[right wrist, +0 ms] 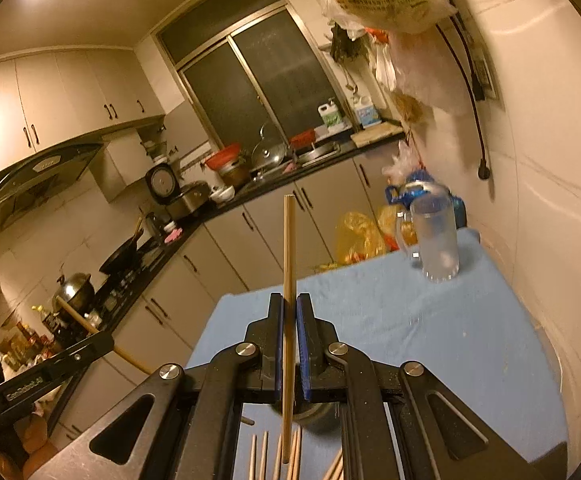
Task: Organize utensils
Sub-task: 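Carry the chopsticks over the black cup and open both tools to drop them in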
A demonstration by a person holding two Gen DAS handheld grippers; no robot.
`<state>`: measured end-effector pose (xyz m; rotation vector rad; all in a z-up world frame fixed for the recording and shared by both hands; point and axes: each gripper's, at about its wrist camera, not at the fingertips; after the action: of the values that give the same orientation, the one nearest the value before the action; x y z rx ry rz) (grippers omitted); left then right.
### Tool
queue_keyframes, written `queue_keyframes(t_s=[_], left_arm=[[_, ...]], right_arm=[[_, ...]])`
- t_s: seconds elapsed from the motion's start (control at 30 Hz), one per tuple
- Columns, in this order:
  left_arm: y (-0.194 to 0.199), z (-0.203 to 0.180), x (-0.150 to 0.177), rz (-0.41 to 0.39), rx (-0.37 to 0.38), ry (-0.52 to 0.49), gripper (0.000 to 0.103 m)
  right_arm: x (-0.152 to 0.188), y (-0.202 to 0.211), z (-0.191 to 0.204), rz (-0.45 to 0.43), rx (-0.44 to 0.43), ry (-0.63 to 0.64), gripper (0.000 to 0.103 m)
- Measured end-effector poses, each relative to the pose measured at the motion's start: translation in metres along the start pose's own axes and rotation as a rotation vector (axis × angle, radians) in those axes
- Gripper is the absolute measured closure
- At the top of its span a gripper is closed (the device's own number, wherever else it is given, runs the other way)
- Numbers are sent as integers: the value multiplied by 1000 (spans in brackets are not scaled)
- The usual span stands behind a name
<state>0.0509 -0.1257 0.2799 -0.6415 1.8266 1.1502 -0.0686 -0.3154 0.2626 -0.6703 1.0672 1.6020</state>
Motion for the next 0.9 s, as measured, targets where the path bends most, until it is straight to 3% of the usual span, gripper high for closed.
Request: queue_keyframes(t_s=[0.13,0.33,0.6,0.9], left_arm=[[-19,-3,-8,4,13,10,97],[-57,-1,0,51,22,26,97],[-111,12,32,179,24,64,97],[-137,22,55,246,26,60,97]], right_arm=[[-14,-14,0,-29,22,5,96],[-15,-51,-13,-3,53,-19,96],[16,-96,-34,127,51,-62,96],[51,-125,-42,230,57,-77,96]])
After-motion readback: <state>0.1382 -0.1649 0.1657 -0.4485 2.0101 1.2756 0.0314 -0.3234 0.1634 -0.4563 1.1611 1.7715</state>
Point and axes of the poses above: each gripper's, at about its wrist camera, not at the fingertips, and y roughly against the way its jaws point, z to its left, x to its underside, and after that the axes turned 6 degrees about -z, right-handed
